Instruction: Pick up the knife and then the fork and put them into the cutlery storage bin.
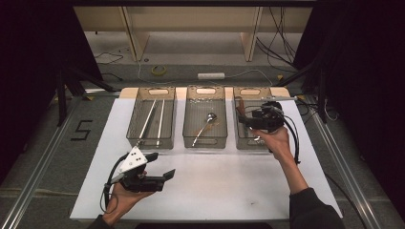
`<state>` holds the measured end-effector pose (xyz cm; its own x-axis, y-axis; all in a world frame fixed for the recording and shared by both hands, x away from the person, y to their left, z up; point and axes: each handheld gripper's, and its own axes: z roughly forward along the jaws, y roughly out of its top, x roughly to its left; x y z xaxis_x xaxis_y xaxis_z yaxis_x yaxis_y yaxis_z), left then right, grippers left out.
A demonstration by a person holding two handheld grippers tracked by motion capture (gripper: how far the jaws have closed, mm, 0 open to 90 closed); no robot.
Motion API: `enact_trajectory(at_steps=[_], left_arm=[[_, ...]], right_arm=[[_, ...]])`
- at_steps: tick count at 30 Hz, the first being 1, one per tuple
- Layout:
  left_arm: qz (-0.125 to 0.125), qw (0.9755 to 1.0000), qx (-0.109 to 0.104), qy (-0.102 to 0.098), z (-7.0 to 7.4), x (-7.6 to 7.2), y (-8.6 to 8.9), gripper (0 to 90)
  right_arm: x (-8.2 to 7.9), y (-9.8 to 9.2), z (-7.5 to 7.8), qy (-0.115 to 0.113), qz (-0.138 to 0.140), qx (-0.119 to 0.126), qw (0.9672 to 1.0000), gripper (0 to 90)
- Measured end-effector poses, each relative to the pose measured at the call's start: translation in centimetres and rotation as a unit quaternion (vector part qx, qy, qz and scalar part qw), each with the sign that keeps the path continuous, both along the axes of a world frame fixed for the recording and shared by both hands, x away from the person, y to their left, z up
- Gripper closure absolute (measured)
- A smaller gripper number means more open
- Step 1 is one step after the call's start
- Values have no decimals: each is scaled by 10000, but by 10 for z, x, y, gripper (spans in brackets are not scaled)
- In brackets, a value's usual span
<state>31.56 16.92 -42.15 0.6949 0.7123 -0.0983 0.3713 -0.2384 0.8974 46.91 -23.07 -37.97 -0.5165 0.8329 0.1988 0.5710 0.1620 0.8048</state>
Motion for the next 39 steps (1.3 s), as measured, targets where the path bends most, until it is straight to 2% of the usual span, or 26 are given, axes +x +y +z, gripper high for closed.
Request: enact_trajectory(at_steps=[13, 18, 20, 22, 24, 30, 35, 39], left_arm=[[7, 10000, -40, 17, 0, 0, 0, 158], [34, 10000, -54, 51, 0, 1, 1, 158], [56, 9999, -92, 62, 0, 1, 1, 158], [65, 9999, -84, 67, 0, 1, 2, 158], [78, 9999, -89, 67, 0, 2, 2, 158], [63, 9998, -142, 92, 0, 3, 1, 158], [34, 9997, -201, 125, 1, 3, 3, 158], [15, 9996, -230, 133, 1, 3, 3, 158]], right_arm=[[-34, 1, -3, -324, 201, 234, 9990, 311], [-49, 0, -8, -476, 280, 428, 9976, 311], [-58, 1, -10, -517, 390, 392, 9971, 302], [-69, 1, -12, -578, 500, 538, 9956, 302], [-81, 3, -16, -631, 639, 514, 9946, 299], [-115, 6, -23, -814, 935, 646, 9902, 287], [-139, 4, -28, -945, 987, 751, 9878, 286], [-151, 0, -34, -931, 959, 721, 9884, 283]])
